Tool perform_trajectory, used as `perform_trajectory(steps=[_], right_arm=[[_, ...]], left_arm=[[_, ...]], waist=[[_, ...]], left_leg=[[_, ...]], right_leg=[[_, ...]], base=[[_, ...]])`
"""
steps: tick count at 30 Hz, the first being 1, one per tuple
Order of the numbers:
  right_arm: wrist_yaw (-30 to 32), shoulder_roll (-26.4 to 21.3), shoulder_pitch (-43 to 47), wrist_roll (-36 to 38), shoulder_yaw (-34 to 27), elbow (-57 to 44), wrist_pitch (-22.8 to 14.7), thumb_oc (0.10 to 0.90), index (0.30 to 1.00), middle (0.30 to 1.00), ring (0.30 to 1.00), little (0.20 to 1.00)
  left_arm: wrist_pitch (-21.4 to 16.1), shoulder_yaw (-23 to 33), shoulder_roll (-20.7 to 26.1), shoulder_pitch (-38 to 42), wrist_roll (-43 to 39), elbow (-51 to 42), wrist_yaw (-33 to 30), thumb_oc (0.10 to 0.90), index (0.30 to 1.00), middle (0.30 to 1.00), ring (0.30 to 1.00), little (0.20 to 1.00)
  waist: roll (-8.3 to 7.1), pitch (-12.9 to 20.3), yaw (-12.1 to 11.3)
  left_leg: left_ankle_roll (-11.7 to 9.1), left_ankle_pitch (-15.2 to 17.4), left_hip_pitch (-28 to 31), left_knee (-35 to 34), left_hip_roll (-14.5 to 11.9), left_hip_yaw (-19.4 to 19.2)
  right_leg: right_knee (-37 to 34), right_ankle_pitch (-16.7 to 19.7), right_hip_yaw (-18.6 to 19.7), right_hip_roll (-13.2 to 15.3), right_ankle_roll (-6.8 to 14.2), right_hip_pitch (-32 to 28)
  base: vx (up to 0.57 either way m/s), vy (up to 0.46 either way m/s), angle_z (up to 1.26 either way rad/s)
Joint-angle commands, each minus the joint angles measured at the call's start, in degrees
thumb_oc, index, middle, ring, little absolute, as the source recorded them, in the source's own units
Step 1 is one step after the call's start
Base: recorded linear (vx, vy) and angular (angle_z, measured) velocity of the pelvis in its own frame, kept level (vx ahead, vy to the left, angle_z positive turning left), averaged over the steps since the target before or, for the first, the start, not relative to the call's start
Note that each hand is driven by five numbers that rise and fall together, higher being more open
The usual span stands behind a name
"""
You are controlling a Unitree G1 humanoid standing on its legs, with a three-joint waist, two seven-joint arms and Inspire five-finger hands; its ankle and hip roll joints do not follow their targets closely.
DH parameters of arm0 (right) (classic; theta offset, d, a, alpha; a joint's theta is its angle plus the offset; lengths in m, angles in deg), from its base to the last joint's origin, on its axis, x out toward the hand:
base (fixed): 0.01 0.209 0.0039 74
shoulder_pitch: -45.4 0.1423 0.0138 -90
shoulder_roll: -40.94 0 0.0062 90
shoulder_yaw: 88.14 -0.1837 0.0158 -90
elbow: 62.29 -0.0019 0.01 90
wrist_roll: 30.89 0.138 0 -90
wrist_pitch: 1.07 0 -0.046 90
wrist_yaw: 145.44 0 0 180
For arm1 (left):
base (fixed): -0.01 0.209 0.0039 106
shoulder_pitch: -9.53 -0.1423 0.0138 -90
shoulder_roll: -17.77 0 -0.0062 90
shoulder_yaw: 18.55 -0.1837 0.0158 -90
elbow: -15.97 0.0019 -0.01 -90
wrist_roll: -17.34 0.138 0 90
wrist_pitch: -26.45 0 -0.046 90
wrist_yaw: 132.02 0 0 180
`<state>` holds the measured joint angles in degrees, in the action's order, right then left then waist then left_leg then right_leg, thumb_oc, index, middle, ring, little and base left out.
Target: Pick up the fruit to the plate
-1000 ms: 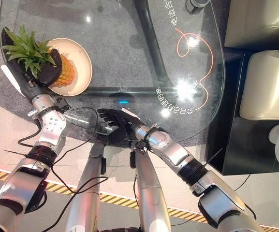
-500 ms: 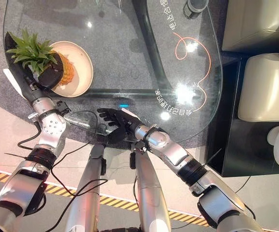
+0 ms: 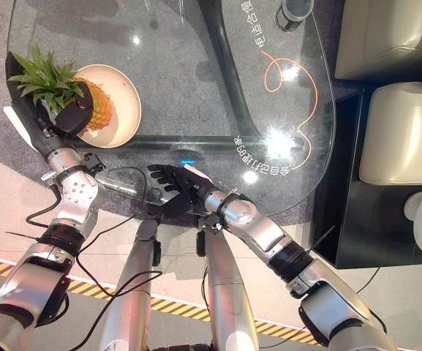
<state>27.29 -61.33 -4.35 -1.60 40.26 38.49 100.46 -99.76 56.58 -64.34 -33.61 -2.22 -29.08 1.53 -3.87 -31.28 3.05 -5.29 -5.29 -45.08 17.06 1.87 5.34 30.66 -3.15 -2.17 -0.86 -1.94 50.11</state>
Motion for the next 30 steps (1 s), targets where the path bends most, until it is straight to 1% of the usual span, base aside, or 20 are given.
perform_trajectory(steps=[1, 6, 12, 13, 22, 30], right_arm=[[-0.8, 3.1, -2.3, 2.3, -0.5, -8.0, -4.3, 0.8, 0.9, 0.9, 0.9, 0.9], [-1.0, 3.2, -2.3, 2.2, -0.5, -8.0, -4.8, 0.8, 0.9, 0.9, 0.9, 0.9], [-0.6, 4.1, -3.6, 1.2, -0.7, -8.6, -5.1, 0.8, 0.9, 0.9, 0.9, 0.9], [-0.4, 4.2, -3.5, 1.2, -0.7, -8.7, -5.0, 0.8, 0.9, 0.9, 0.9, 0.9], [0.0, 4.3, -4.8, 0.8, -1.0, -9.3, -5.8, 0.8, 0.9, 0.9, 0.9, 0.9], [1.1, 4.9, -6.2, 0.4, -1.2, -10.0, -5.9, 0.8, 0.9, 0.9, 0.9, 0.9]], left_arm=[[-3.7, 2.9, 2.9, 1.5, 0.6, -3.9, 0.0, 0.8, 0.9, 0.9, 0.9, 0.9], [-3.0, 3.1, 2.9, 0.7, -1.0, -3.9, 1.8, 0.8, 0.9, 0.9, 0.9, 0.9], [-2.7, 3.7, 1.7, -3.0, -2.5, -4.7, 3.1, 0.8, 0.9, 0.9, 0.9, 0.9], [-2.5, 3.8, 1.7, -3.1, -2.5, -4.9, 3.3, 0.8, 0.9, 0.9, 0.9, 0.9], [-0.6, 4.1, 0.5, -7.3, -5.5, -5.8, 6.1, 0.8, 0.9, 0.9, 0.9, 0.9], [0.2, 4.5, -1.7, -10.8, -8.6, -6.3, 7.6, 0.8, 0.9, 0.9, 0.9, 0.9]], waist=[[1.72, 1.5, 0.4], [1.89, 1.5, 0.1], [1.92, 1.5, -0.4], [1.97, 1.5, -0.5], [2.11, 1.5, -1.2], [1.57, 1.5, -1.6]], left_leg=[[2.2, 2.1, 1.4, 3.8, 2.6, -1.5], [2.3, 1.6, 2.0, 3.1, 2.7, -1.2], [2.3, 1.8, 3.9, 2.5, 2.8, -0.8], [2.3, 1.4, 3.9, 2.2, 2.8, -0.7], [2.2, 1.5, 5.6, 2.0, 2.8, 0.0], [2.1, 1.8, 5.8, 2.6, 2.4, 0.0]], right_leg=[[-7.8, 3.1, -0.1, -1.4, 2.1, -4.7], [-8.2, 3.4, -0.3, -1.4, 2.1, -5.3], [-8.4, 2.6, -0.7, -1.5, 2.0, -7.5], [-8.7, 3.0, -0.8, -1.5, 2.0, -7.5], [-8.7, 2.3, -1.3, -1.5, 1.9, -9.8], [-8.1, 1.7, -1.6, -1.6, 1.9, -10.4]], base=[[0.0, 0.0, 0.0], [-0.01, -0.022, 0.0], [-0.02, -0.059, 0.01], [-0.04, -0.081, 0.0], [-0.02, -0.063, 0.02], [0.0, -0.045, 0.01]])
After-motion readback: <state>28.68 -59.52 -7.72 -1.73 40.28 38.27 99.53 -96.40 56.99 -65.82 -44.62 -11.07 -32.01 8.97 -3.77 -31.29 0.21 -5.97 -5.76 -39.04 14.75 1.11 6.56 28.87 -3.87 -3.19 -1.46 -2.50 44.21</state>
